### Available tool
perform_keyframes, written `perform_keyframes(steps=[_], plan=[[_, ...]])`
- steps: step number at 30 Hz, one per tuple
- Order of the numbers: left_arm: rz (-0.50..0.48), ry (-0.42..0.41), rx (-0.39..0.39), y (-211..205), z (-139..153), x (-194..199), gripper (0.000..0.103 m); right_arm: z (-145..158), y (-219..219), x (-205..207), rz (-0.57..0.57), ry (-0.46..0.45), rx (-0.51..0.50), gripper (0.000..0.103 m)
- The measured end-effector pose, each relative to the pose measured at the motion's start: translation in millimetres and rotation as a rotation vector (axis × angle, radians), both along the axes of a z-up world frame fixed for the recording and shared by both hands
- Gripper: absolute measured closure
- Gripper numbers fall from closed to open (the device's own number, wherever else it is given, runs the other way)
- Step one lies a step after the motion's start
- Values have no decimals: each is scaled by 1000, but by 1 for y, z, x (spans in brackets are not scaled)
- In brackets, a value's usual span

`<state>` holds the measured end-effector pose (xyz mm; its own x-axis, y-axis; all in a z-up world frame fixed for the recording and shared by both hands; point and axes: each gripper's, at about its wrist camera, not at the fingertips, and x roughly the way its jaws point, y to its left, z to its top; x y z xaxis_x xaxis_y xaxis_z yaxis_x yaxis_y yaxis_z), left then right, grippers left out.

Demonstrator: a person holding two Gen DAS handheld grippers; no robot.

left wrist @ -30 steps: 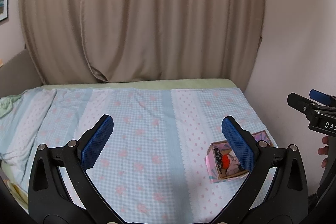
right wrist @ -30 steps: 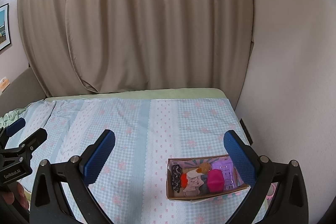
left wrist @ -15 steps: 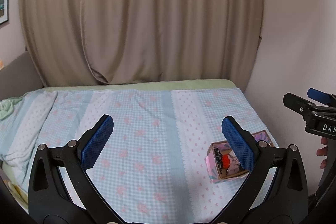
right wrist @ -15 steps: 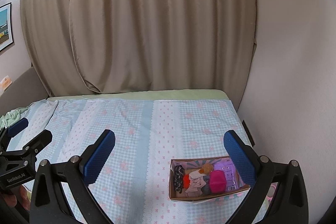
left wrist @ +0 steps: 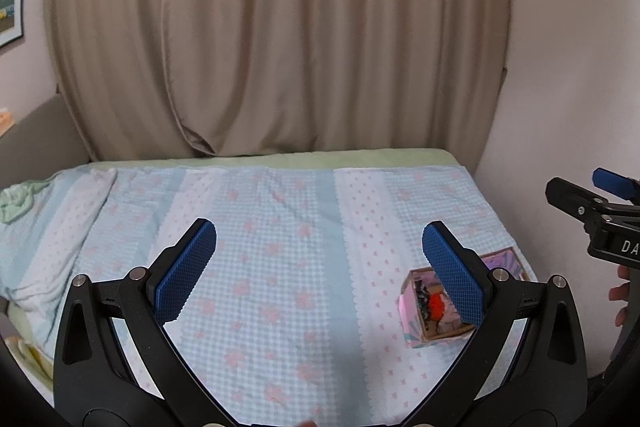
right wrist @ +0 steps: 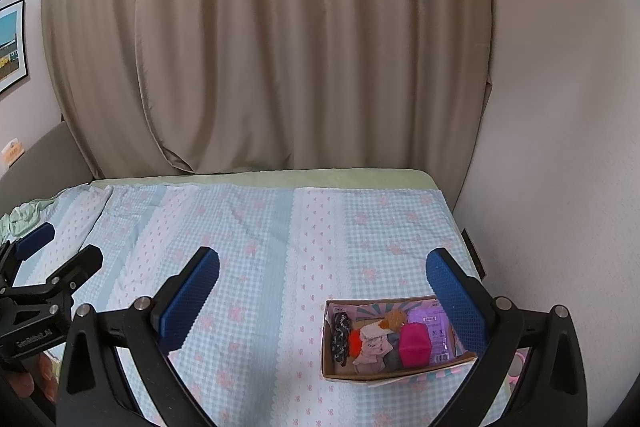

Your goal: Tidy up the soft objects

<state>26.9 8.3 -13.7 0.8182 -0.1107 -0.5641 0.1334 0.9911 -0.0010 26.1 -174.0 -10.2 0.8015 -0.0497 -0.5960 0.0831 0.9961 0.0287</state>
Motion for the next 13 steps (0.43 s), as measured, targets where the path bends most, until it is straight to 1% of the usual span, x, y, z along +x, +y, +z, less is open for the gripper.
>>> perform_keyframes(steps=[5,13], plan=[[21,-37,2,1,2,-4,0,1,0,0,-2,-5,1,0],[41,-64,21,0,0,0,0,0,0,1,-4,-9,2,0]])
